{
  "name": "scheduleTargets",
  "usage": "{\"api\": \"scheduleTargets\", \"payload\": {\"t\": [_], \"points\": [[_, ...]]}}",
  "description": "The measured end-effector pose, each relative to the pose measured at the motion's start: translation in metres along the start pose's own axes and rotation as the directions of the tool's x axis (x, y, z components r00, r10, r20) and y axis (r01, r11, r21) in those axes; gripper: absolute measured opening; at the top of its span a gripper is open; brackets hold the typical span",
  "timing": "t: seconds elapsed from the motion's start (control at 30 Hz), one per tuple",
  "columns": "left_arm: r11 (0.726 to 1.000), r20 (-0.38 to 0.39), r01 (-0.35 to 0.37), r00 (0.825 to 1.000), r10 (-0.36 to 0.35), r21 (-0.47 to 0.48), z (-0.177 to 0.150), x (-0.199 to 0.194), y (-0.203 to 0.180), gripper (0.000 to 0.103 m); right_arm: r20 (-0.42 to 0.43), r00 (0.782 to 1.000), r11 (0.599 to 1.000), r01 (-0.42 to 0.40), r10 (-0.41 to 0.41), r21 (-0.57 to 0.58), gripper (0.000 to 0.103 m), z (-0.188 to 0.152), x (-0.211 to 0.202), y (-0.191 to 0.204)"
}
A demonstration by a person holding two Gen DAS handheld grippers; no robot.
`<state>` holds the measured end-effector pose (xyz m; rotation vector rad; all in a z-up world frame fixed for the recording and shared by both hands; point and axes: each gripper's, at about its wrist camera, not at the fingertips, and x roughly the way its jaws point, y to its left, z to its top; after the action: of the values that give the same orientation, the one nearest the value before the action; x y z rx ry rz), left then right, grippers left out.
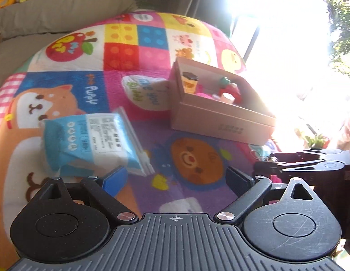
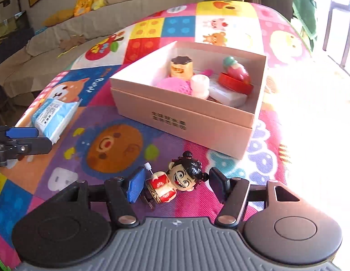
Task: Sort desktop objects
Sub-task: 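Grasp the cartoon girl keychain with the right tool while the left tool approaches the wipes, then grasp the blue wipes pack with the left tool while the right tool holds the figure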
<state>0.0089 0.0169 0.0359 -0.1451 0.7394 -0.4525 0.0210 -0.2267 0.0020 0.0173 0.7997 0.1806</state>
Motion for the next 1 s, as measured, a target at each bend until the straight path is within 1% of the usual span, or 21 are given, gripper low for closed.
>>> {"api": "scheduleTargets", "payload": {"t": [0.07, 0.1, 0.13, 0.17, 0.23, 0.27, 0.3, 0.37, 0.4, 0.43, 0.47, 0.53, 0.6, 0.7, 0.77, 0.8, 0.83, 0.87, 0.9, 0.93, 1.0], "points": [[0.995, -0.001, 0.059, 0.998, -0.059, 0.080, -0.003, -0.001, -0.019, 0.098, 0.010, 1.000, 0.999, 0.014, -0.014, 0.030, 0.069, -0.006, 0.000, -0.009], [0.989, 0.011, 0.064, 0.998, -0.066, 0.132, -0.005, -0.005, -0.027, 0.099, 0.020, 1.000, 0.999, 0.021, -0.021, 0.044, 0.070, -0.008, -0.001, -0.013], [0.983, 0.032, 0.050, 0.998, -0.056, 0.177, -0.005, -0.010, -0.033, 0.100, 0.028, 0.999, 0.998, 0.025, -0.027, 0.056, 0.073, -0.010, -0.001, -0.015], [0.974, 0.067, 0.011, 0.997, -0.027, 0.225, -0.005, -0.016, -0.036, 0.100, 0.036, 0.999, 0.997, 0.024, -0.027, 0.071, 0.075, -0.014, -0.001, -0.017], [0.962, 0.128, -0.089, 0.990, 0.058, 0.258, 0.000, -0.024, -0.032, 0.101, 0.055, 0.998, 0.996, 0.022, -0.027, 0.083, 0.076, -0.017, -0.002, -0.018], [0.957, 0.152, -0.139, 0.983, 0.103, 0.254, 0.003, -0.027, -0.026, 0.102, 0.062, 0.998, 0.996, 0.027, -0.033, 0.082, 0.077, -0.018, -0.002, -0.017], [0.953, 0.166, -0.202, 0.972, 0.167, 0.224, 0.010, -0.030, -0.013, 0.102, 0.070, 0.997, 0.996, 0.035, -0.041, 0.080, 0.078, -0.018, -0.002, -0.015], [0.943, 0.155, -0.299, 0.948, 0.277, 0.143, 0.018, -0.030, 0.014, 0.102, 0.082, 0.995, 0.996, 0.044, -0.050, 0.080, 0.081, -0.020, -0.003, -0.012], [0.940, 0.144, -0.322, 0.941, 0.306, 0.109, 0.018, -0.030, 0.024, 0.102, 0.088, 0.995, 0.996, 0.047, -0.054, 0.079, 0.081, -0.021, -0.004, -0.011], [0.941, 0.125, -0.333, 0.938, 0.324, 0.061, 0.020, -0.031, 0.039, 0.102, 0.093, 0.994, 0.996, 0.052, -0.059, 0.076, 0.081, -0.023, -0.006, -0.010], [0.942, 0.108, -0.333, 0.938, 0.328, 0.029, 0.018, -0.031, 0.047, 0.102, 0.097, 0.993, 0.996, 0.056, -0.063, 0.072, 0.082, -0.024, -0.008, -0.009], [0.945, 0.061, -0.323, 0.944, 0.325, -0.041, 0.013, -0.030, 0.065, 0.102, 0.108, 0.992, 0.996, 0.062, -0.069, 0.066, 0.086, -0.026, -0.013, -0.009], [0.955, 0.027, -0.287, 0.957, 0.290, -0.078, 0.007, -0.026, 0.071, 0.102, 0.113, 0.991, 0.995, 0.068, -0.075, 0.067, 0.088, -0.028, -0.016, -0.009], [0.980, 0.014, -0.178, 0.983, 0.180, -0.091, -0.002, -0.022, 0.062, 0.102, 0.120, 0.989, 0.994, 0.081, -0.090, 0.077, 0.090, -0.030, -0.018, -0.010], [0.995, 0.010, -0.092, 0.996, 0.092, -0.050, -0.006, -0.021, 0.047, 0.102, 0.119, 0.988, 0.992, 0.092, -0.102, 0.085, 0.091, -0.031, -0.017, -0.011], [0.998, 0.008, -0.059, 0.998, 0.059, -0.019, -0.007, -0.023, 0.040, 0.102, 0.117, 0.987, 0.992, 0.097, -0.107, 0.087, 0.092, -0.031, -0.018, -0.011], [0.999, 0.009, -0.018, 1.000, 0.018, 0.037, -0.008, -0.028, 0.030, 0.102, 0.117, 0.987, 0.991, 0.100, -0.110, 0.087, 0.092, -0.032, -0.018, -0.011], [0.997, 0.018, 0.005, 1.000, -0.007, 0.082, -0.009, -0.033, 0.023, 0.102, 0.117, 0.987, 0.991, 0.105, -0.114, 0.084, 0.092, -0.033, -0.020, -0.011], [0.990, 0.054, 0.005, 0.998, -0.013, 0.143, -0.010, -0.041, 0.014, 0.102, 0.118, 0.986, 0.991, 0.109, -0.118, 0.079, 0.092, -0.034, -0.022, -0.010], [0.983, 0.086, -0.018, 0.996, 0.002, 0.182, -0.009, -0.047, 0.010, 0.102, 0.120, 0.985, 0.991, 0.115, -0.123, 0.073, 0.092, -0.035, -0.023, -0.009], [0.966, 0.140, -0.116, 0.987, 0.085, 0.232, -0.003, -0.050, 0.008, 0.103, 0.124, 0.984, 0.990, 0.122, -0.129, 0.064, 0.094, -0.037, -0.026, -0.008]]}}
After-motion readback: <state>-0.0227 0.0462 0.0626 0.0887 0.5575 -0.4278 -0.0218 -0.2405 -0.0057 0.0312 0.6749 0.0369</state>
